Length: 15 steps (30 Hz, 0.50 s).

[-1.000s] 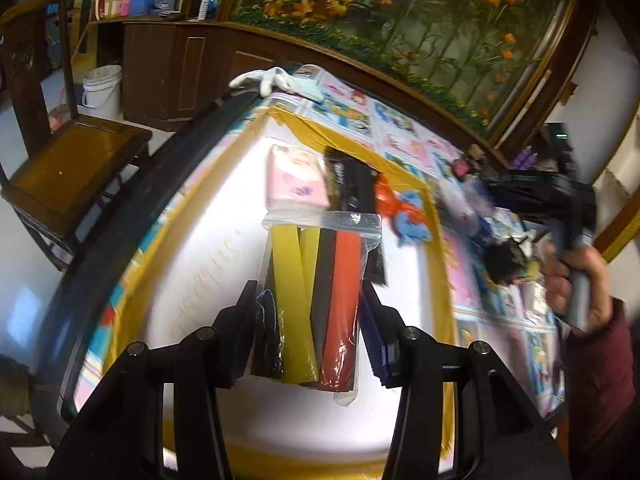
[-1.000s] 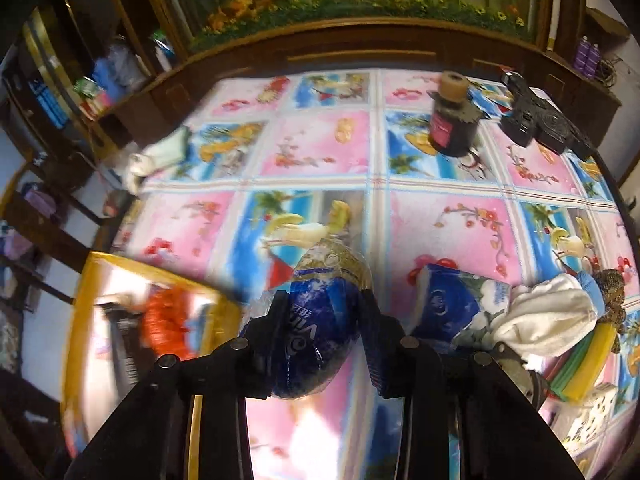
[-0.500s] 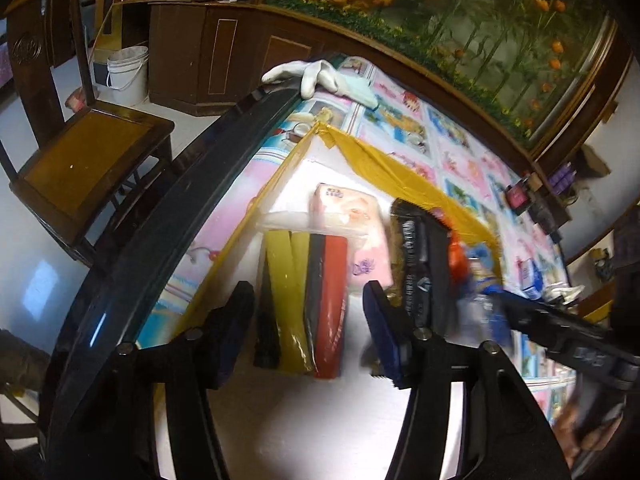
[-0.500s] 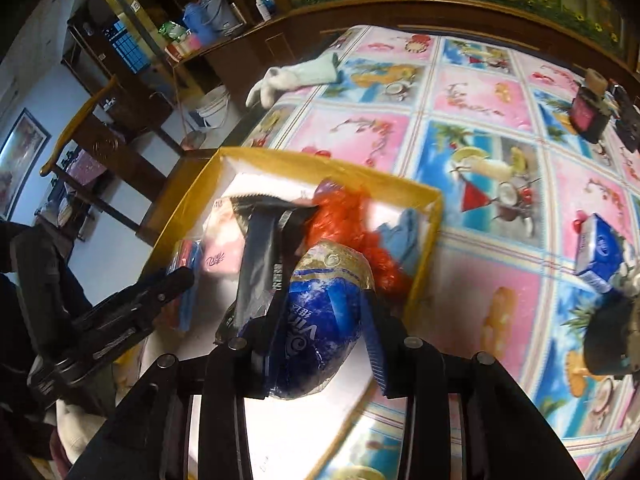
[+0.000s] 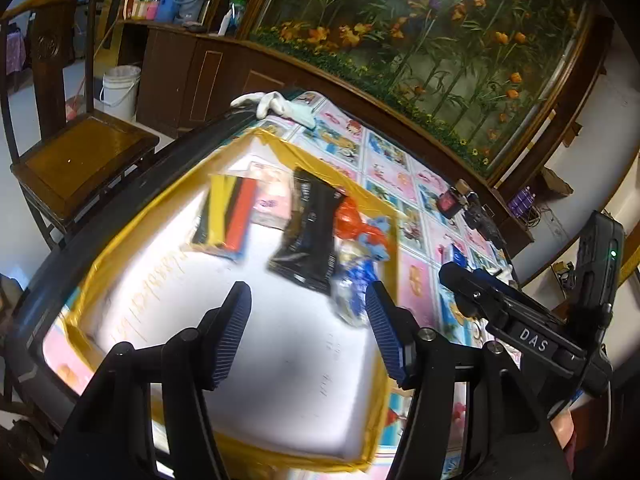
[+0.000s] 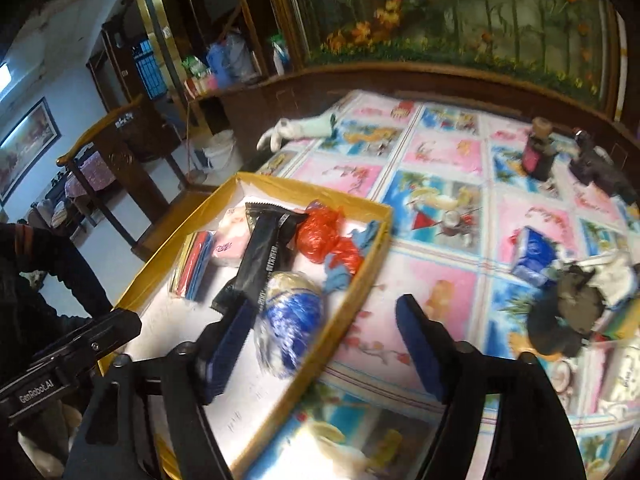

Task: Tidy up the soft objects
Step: 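Drop foam strips and blue-white item into the tray with both tools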

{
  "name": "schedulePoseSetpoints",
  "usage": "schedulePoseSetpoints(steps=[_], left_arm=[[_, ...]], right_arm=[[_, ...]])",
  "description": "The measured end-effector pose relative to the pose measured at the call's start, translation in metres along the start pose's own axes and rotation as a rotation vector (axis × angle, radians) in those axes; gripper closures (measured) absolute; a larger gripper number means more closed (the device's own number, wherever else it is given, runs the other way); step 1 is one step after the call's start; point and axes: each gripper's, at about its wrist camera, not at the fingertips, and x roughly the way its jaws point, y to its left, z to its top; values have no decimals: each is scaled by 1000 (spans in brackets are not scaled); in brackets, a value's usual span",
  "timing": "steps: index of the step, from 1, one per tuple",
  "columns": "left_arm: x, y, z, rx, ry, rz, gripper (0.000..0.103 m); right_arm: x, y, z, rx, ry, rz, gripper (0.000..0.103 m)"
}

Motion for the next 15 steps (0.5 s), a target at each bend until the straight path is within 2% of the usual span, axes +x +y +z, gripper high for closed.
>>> schedulePoseSetpoints(steps=[3, 9, 15], left_arm=[[-1, -26, -11, 60, -15, 33, 44], [-15, -63, -25, 133, -24, 9, 44], [-16, -83, -37, 169, -4, 13, 44]], right_arm=[[-33, -1, -20, -21, -64, -44, 19], [-83, -14, -62, -17, -149, -80, 11], [-100, -32, -90, 16, -149, -105, 10]])
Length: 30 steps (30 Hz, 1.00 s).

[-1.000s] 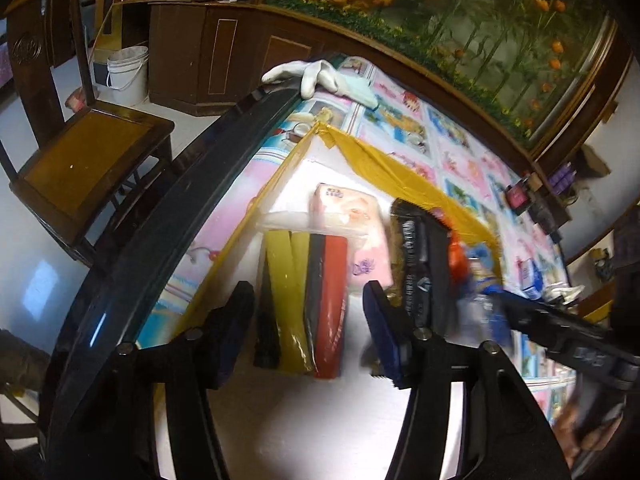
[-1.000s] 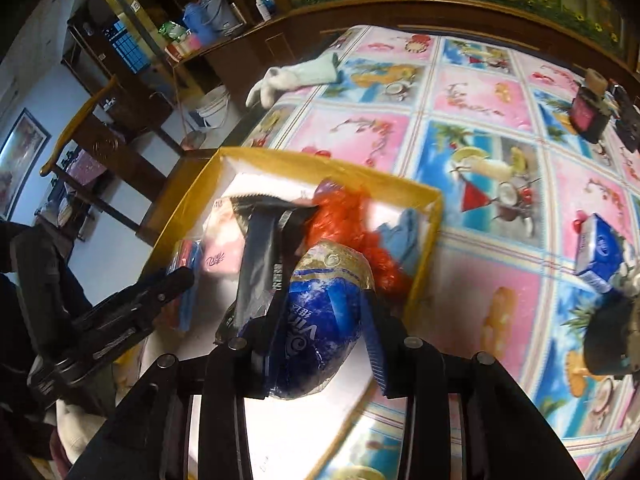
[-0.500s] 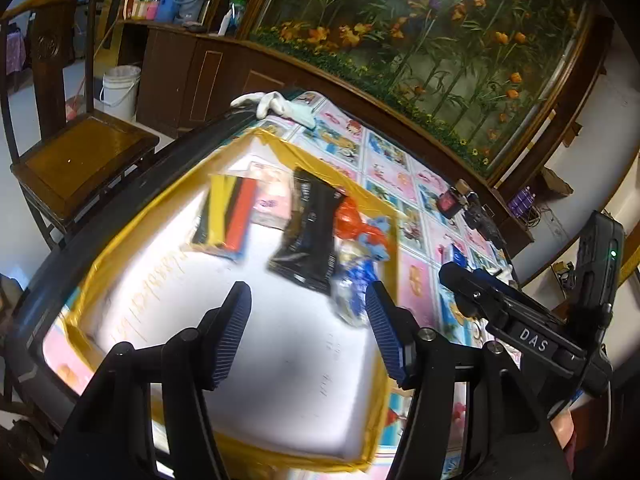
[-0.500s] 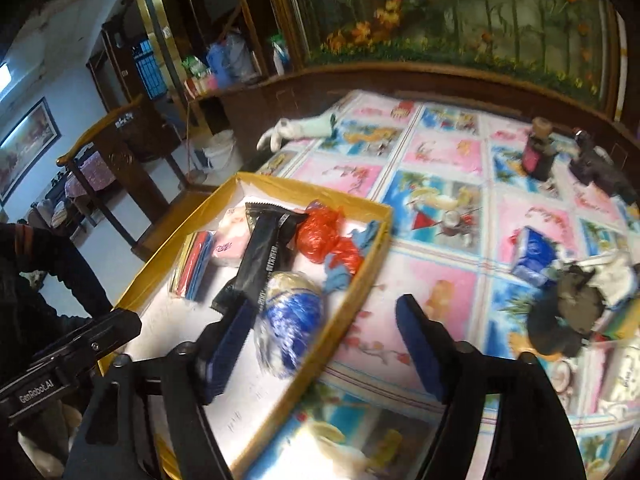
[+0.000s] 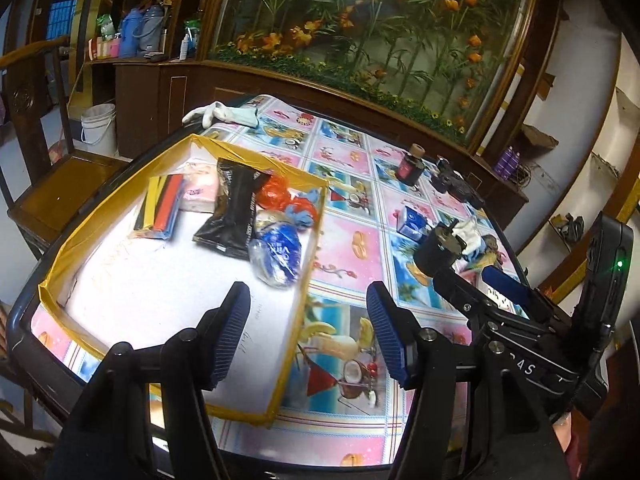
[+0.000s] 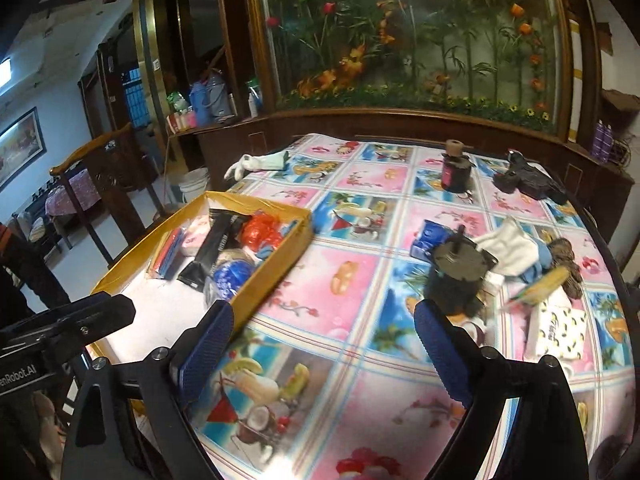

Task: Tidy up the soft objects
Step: 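Drop foam strips and blue-white item into the tray with both tools, then move both tools back from the tray over the white cloth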

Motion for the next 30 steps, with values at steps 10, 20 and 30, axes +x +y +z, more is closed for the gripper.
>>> schedulePoseSetpoints(steps=[10, 20, 30], left_arm=[[1, -15, -11, 41, 19, -24, 44], [-55, 69, 14, -172, -134, 114, 39], [-11, 3, -3, -37, 26, -108, 39]], right_arm=[[-15, -27, -4, 52, 7, -22, 10], [-40, 5, 1, -13, -37, 105, 6], [-55, -56, 13, 80, -54, -20, 6]])
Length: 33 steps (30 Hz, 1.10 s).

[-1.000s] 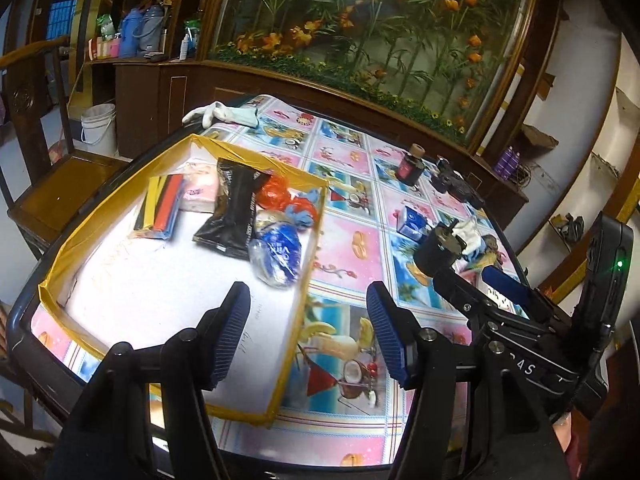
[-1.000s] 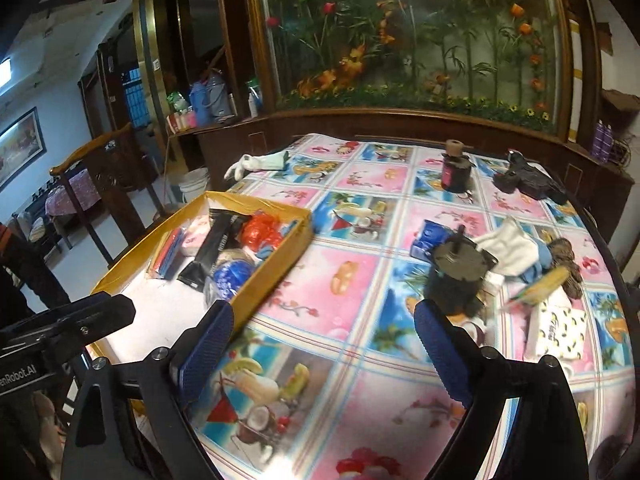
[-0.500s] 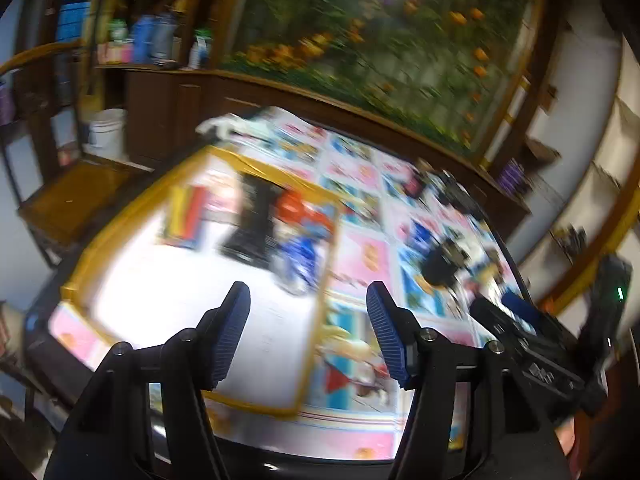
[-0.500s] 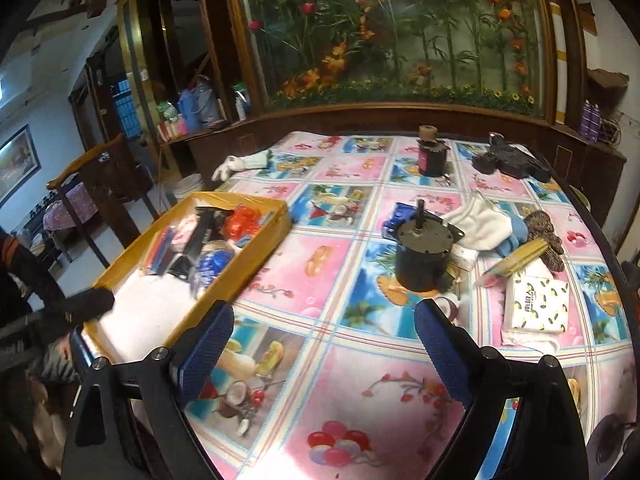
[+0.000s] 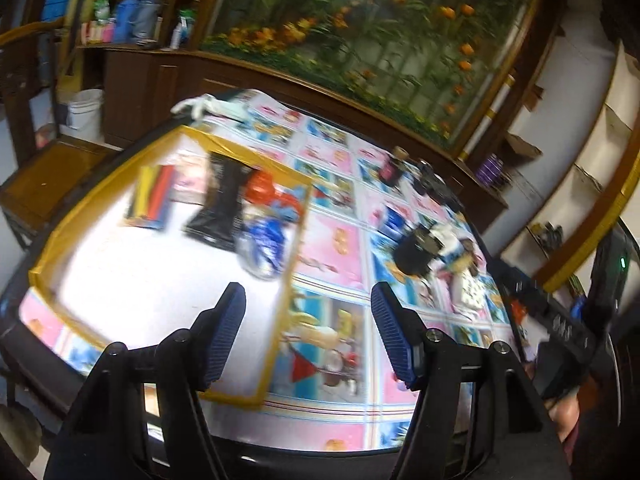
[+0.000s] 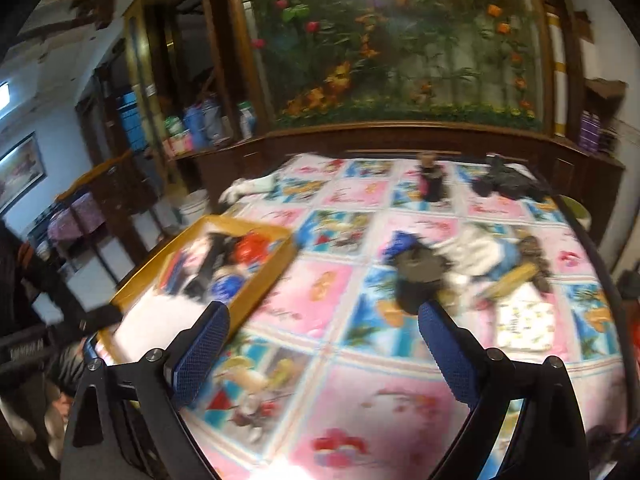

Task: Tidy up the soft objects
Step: 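Move both tools back from the tray over the white cloth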

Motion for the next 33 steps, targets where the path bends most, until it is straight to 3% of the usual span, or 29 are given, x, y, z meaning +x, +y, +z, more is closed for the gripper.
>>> schedulePoseSetpoints(steps=[6, 14, 21, 28, 30, 33], left_arm=[[16, -27, -22, 79, 81, -75, 39], [21, -27, -25, 91, 102, -106, 39], [38, -36, -25, 114, 138, -58, 39], [58, -45, -29, 136, 184, 4, 39], [68, -49, -30, 126, 200, 4, 39], [79, -59, -32, 125, 218, -8, 39]], right_arm=[[10, -73, 32, 113, 30, -166, 6], [56, -125, 54, 290, 75, -234, 9], [91, -112, 62, 302, 56, -52, 13], [101, -107, 49, 239, -108, -178, 12], [106, -108, 36, 228, -89, -230, 11], [107, -107, 31, 259, -86, -194, 12]])
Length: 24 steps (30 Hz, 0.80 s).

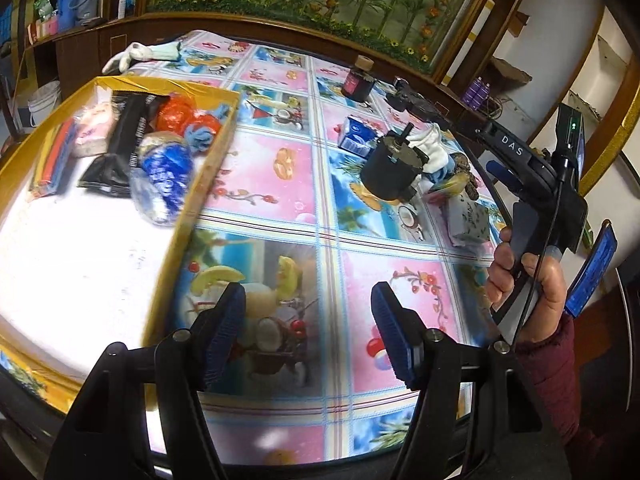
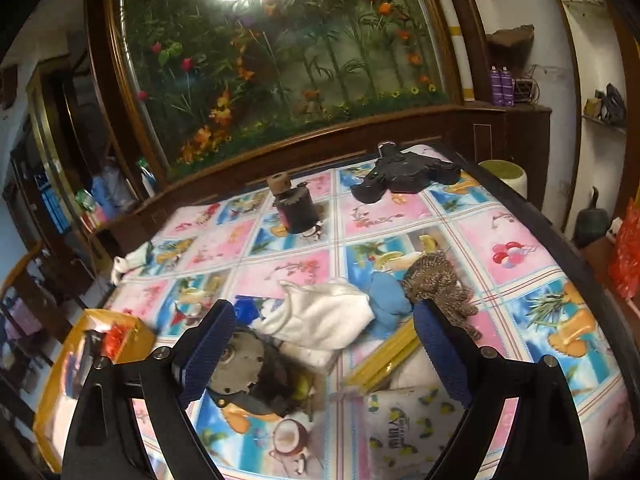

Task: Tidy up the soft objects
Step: 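Move both tools back from the tray over the white cloth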

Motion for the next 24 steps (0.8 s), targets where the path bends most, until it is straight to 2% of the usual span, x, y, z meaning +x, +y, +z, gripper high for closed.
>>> schedulePoseSetpoints(steps=[8, 18, 24], left_arm=[[4, -8, -5, 15, 25, -10, 39], [-14, 10, -11, -30, -2, -32, 39], [-19, 12, -12, -36, -14, -39, 39]], right_arm=[[-4, -7, 0, 27, 31, 9, 12], [0, 3, -8, -35, 12, -82, 12], [6, 4, -12, -45, 25, -105, 12]])
